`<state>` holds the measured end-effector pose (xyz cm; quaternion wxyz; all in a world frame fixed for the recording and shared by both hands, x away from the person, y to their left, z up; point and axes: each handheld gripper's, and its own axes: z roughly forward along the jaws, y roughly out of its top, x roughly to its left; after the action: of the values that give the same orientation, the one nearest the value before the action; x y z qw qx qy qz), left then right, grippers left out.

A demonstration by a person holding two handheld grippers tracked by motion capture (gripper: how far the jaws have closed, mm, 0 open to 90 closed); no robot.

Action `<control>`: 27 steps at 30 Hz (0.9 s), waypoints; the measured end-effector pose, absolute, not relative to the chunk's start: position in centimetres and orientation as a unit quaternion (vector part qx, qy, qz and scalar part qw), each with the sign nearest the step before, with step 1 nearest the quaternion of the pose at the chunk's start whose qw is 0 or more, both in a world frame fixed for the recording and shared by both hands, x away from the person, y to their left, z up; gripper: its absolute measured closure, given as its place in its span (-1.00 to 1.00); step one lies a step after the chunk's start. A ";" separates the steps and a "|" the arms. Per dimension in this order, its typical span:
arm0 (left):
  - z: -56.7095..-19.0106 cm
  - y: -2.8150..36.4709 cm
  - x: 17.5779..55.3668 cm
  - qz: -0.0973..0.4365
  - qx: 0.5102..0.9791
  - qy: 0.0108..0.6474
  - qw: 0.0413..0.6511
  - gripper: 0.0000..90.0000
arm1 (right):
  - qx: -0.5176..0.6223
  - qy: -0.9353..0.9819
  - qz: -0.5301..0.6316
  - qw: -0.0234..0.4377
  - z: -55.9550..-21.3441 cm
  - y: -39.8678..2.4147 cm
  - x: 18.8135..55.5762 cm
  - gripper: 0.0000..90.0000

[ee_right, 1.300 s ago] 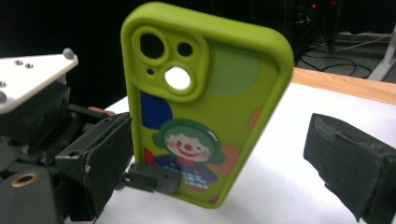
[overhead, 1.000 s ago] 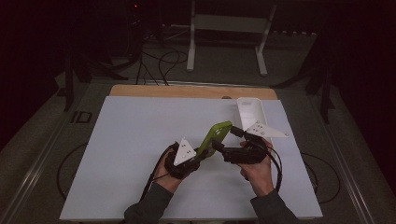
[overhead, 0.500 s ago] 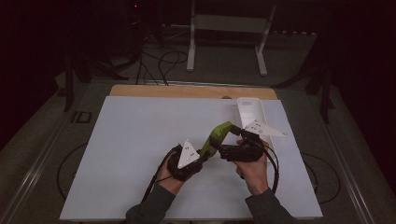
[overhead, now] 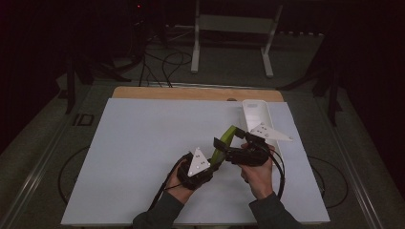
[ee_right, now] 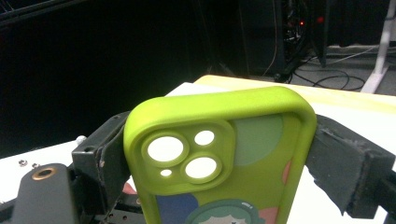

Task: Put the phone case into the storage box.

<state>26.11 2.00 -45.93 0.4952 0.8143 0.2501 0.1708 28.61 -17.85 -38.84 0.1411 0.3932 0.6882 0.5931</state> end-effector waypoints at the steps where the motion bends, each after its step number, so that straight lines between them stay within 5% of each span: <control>1: -45.9 2.0 26.1 0.170 0.814 0.250 0.495 0.73 | 0.392 0.688 0.593 0.143 -38.8 -17.8 28.6 -0.68; 27: -45.8 2.1 26.0 0.154 0.816 0.248 0.499 0.73 | 0.365 0.704 0.579 0.190 -38.3 -16.9 27.7 -0.65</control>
<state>26.04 2.15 -45.77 0.4994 0.8158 0.2479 0.1537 27.69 -16.91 -38.27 0.1895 0.3649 0.7037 0.5794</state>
